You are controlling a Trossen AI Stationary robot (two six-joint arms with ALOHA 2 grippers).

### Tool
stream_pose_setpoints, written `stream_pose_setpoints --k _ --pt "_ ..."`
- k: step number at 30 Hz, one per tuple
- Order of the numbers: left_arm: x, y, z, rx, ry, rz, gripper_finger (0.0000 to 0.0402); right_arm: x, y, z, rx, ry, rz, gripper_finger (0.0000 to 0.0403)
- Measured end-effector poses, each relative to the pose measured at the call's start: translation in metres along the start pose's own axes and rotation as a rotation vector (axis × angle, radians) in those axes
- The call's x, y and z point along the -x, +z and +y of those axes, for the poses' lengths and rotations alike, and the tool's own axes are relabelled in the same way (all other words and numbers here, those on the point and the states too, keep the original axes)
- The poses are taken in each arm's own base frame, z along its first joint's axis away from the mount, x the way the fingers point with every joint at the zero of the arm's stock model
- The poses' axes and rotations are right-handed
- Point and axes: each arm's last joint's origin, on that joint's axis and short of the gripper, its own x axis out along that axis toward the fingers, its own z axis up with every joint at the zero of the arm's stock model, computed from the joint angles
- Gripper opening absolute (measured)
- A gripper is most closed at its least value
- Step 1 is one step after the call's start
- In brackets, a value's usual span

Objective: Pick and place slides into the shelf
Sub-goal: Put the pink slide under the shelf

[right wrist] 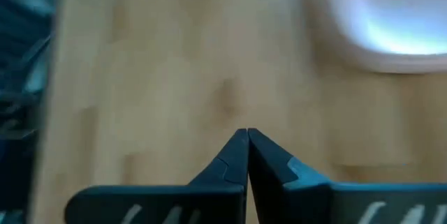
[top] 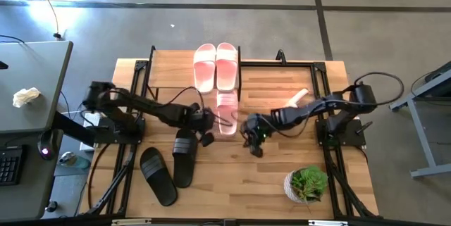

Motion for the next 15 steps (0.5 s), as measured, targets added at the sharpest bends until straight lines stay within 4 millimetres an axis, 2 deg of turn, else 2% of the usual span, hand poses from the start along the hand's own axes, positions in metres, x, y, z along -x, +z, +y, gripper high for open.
stream_pose_setpoints --k 4,10,15 --pt "0.028 -0.004 -0.010 -0.078 -0.034 -0.044 0.0003 -0.014 -0.006 0.018 0.101 -0.060 -0.041 0.0000" --pt "0.063 -0.007 -0.013 -0.111 -0.022 -0.150 0.0003 -0.032 -0.002 0.012 0.098 -0.287 -0.213 0.0000" --pt "0.079 -0.009 -0.007 -0.111 -0.014 -0.171 0.0003 -0.046 0.006 0.016 0.152 -0.317 -0.218 0.0000"
